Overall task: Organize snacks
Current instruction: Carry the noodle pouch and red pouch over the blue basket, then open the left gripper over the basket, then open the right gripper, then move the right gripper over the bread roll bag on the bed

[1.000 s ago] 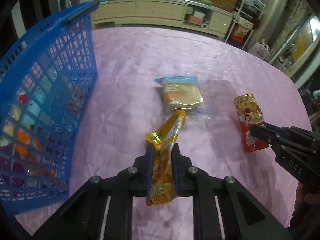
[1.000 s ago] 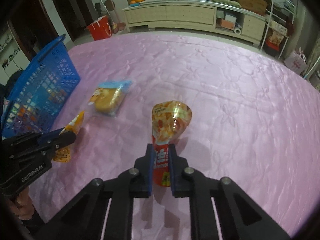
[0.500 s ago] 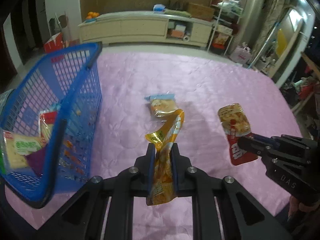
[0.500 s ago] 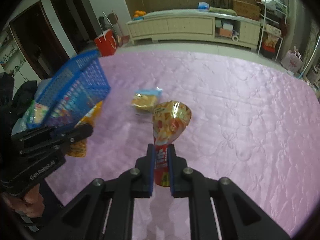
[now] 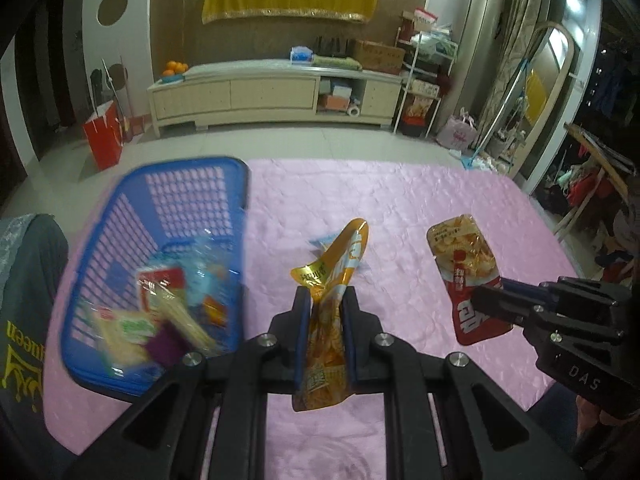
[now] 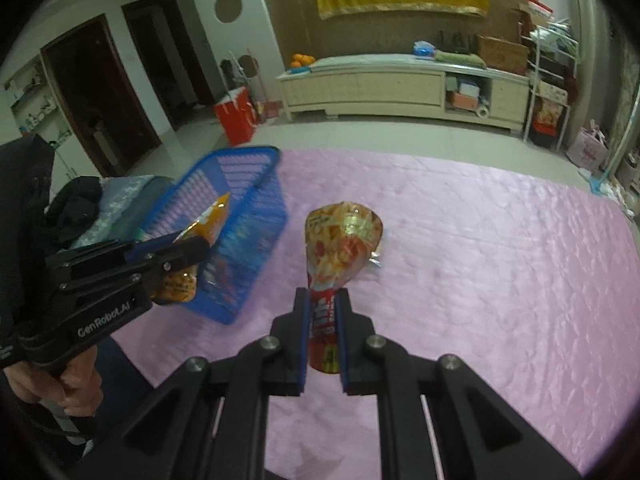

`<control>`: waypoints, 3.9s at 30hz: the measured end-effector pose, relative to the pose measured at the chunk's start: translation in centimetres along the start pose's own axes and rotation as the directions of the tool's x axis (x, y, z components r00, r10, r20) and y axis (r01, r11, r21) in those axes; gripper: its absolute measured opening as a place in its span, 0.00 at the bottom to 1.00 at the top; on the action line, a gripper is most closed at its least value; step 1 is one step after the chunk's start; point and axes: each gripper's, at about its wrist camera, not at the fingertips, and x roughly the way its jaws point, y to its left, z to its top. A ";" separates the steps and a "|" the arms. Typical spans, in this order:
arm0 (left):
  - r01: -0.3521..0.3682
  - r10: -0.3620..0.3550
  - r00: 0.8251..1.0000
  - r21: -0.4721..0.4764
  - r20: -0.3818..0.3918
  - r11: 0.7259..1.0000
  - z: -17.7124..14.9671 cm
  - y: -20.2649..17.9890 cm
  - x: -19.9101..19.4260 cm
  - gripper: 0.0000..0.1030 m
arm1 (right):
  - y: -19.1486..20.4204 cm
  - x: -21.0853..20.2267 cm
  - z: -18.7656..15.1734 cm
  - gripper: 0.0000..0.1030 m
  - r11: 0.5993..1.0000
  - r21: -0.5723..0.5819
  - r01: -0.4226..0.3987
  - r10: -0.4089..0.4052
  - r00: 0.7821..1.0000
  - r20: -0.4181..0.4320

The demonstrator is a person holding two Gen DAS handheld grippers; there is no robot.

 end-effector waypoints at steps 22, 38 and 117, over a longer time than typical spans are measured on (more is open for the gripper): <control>-0.117 0.118 0.992 -0.032 0.039 0.993 2.7 14.0 -3.3 0.14 | 12.8 7.2 7.2 0.15 0.987 -0.118 -0.111 0.110 0.994 -0.010; -0.067 0.066 0.996 -0.019 -0.065 0.998 4.3 16.6 3.9 0.14 | 12.4 12.9 8.4 0.15 0.994 -0.073 -0.086 0.080 0.994 -0.080; -0.104 0.106 0.994 0.063 -0.032 0.993 6.2 6.1 -0.8 0.78 | 2.0 4.8 9.7 0.84 0.993 -0.068 0.095 -0.102 0.990 -0.101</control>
